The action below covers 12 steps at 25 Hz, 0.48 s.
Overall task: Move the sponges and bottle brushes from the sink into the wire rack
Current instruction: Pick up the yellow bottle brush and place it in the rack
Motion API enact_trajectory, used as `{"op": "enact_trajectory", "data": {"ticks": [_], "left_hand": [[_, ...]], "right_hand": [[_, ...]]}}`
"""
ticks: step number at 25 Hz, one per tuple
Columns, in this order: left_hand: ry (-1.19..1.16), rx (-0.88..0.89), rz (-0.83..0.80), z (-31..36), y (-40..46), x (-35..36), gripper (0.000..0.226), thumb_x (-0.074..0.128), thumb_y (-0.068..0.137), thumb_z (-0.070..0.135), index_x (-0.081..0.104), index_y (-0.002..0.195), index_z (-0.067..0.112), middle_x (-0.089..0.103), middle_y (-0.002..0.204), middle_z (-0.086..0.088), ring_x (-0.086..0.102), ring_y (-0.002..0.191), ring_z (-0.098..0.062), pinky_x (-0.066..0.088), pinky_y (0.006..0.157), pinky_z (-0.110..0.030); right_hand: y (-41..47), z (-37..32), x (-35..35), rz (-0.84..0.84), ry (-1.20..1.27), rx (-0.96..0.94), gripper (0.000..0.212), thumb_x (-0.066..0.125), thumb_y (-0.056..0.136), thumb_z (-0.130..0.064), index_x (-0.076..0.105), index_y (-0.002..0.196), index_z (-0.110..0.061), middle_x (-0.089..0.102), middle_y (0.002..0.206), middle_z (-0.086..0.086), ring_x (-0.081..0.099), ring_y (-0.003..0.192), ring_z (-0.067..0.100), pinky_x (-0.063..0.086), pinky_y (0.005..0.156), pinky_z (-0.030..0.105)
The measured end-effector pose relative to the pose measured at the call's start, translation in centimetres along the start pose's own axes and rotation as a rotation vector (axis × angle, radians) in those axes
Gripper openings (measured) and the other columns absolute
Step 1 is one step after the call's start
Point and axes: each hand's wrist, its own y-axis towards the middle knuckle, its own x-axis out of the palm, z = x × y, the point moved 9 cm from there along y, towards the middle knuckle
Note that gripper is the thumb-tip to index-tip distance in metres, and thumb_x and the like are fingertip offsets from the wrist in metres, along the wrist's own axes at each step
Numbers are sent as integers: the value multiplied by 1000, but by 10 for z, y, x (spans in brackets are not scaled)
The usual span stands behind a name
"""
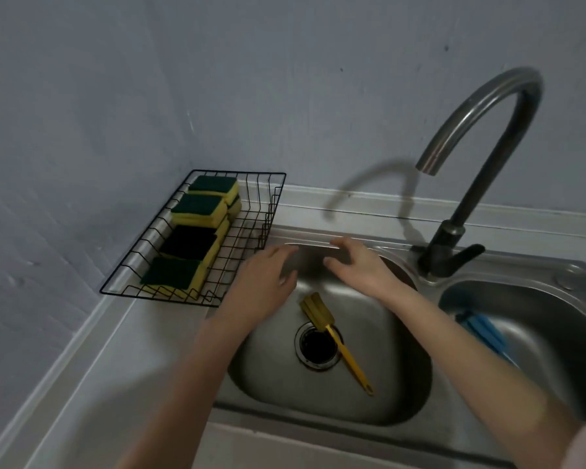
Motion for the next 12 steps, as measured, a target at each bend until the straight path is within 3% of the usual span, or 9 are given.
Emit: {"op": "enact_trajectory", "data": {"ticks": [12], "left_hand": [[-47, -67, -174, 14, -4, 92, 43, 51, 86, 17, 42, 128, 15, 46, 136, -8, 45, 123, -25, 38, 103, -42]], "right_hand": [[-30, 98, 21, -159, 6, 189, 49, 51, 89, -24, 38, 134, -13, 44, 140, 10, 44, 126, 24, 34, 92, 23]]}}
